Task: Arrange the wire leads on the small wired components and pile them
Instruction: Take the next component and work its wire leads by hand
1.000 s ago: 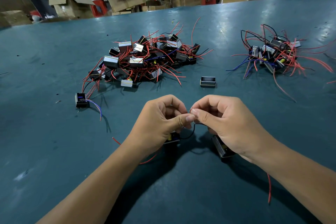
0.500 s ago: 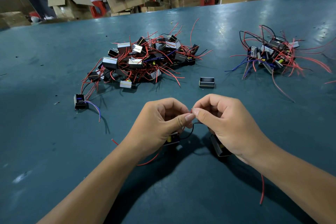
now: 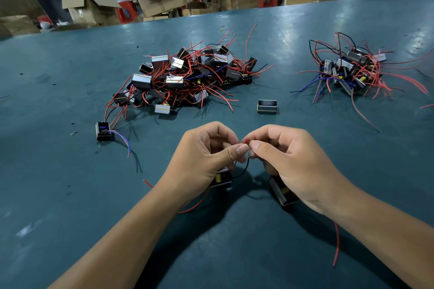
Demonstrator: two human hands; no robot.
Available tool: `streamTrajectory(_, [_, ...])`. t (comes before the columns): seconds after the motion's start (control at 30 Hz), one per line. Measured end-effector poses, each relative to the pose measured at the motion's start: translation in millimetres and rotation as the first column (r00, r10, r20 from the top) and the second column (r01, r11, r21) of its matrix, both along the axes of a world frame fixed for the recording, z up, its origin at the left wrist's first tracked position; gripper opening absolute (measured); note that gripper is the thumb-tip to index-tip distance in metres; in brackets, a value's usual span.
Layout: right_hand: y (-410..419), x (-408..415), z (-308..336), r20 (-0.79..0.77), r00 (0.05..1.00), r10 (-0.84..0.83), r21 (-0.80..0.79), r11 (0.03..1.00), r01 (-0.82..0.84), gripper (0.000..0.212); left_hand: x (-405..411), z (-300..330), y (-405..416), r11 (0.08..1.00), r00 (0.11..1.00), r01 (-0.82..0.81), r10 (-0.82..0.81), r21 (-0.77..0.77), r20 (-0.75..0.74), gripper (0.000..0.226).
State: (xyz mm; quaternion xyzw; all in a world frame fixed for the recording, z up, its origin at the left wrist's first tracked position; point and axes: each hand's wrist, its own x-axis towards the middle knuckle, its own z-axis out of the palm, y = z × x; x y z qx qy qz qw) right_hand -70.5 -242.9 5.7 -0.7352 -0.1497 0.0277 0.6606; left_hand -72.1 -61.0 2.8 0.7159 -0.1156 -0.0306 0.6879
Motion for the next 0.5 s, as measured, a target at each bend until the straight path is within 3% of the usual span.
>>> streamTrajectory(0.5, [1.9, -1.3, -1.1, -0.088, 0.994, -0.068, 0.058, 0.996, 0.073, 0.009, -0.1, -3.0, -2.3, 1.0, 0.999, -0.02, 0.02, -0.016, 0.028, 0.01])
